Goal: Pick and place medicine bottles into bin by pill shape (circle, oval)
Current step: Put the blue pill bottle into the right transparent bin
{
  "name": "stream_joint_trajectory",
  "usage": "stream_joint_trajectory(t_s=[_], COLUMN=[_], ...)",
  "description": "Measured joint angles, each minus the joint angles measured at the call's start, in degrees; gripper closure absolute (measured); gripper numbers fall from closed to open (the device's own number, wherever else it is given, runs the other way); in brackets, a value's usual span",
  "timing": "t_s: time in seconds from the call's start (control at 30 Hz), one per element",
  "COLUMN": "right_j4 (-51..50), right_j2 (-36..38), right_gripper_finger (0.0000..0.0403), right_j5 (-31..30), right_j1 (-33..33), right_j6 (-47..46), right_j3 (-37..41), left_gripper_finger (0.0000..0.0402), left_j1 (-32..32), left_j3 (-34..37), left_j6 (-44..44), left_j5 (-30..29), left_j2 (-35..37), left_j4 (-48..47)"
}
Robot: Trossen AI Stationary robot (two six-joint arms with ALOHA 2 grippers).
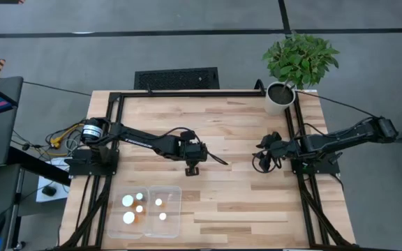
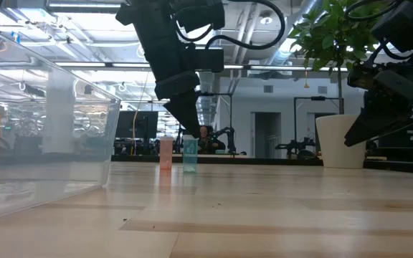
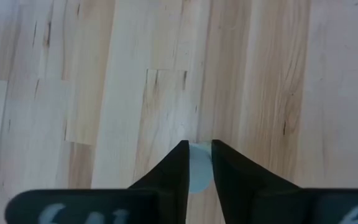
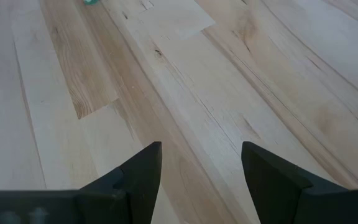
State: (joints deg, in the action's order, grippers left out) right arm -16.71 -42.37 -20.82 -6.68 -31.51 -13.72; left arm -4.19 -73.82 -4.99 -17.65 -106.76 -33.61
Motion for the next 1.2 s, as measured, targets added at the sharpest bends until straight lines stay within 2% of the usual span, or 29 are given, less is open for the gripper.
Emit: stream_joint_trajectory(t_s=[0.2,0.3,0.63,0.8,1.1,1.2], right_j4=[0.0,0.0,0.0,-0.3,-1.0,-1.0], right_j2=[0.0,0.0,0.0,0.0,0.0,0.0], right_gripper_finger=[0.0168,0.0168,0.0168,0.0168,0.0168,0.0168], right_j5=[0.0,0.0,0.0,0.0,0.0,0.0], right_j1=[0.0,0.0,0.0,0.0,0.0,0.0], right_j6=[0.0,0.0,0.0,0.0,0.0,0.0], right_j3=[0.0,0.0,0.0,0.0,0.0,0.0], left_gripper_finger=[0.0353,0.0343,0.0232,0.0197,0.0189,0.0189], left_j1=[0.0,0.0,0.0,0.0,0.0,0.1], left_j3=[0.0,0.1,0.1,0.1,0.1,0.1], left_j6=[0.3,1.7,2.4,1.7,2.3,2.8], left_j5=[-2.0,-2.6,-3.1,-3.8,-3.6,-1.2], left_j2=[0.0,-0.1,-0.1,0.9,1.0,1.0], left_j4=[0.1,0.2,-0.8,-1.4,-1.9,-1.9])
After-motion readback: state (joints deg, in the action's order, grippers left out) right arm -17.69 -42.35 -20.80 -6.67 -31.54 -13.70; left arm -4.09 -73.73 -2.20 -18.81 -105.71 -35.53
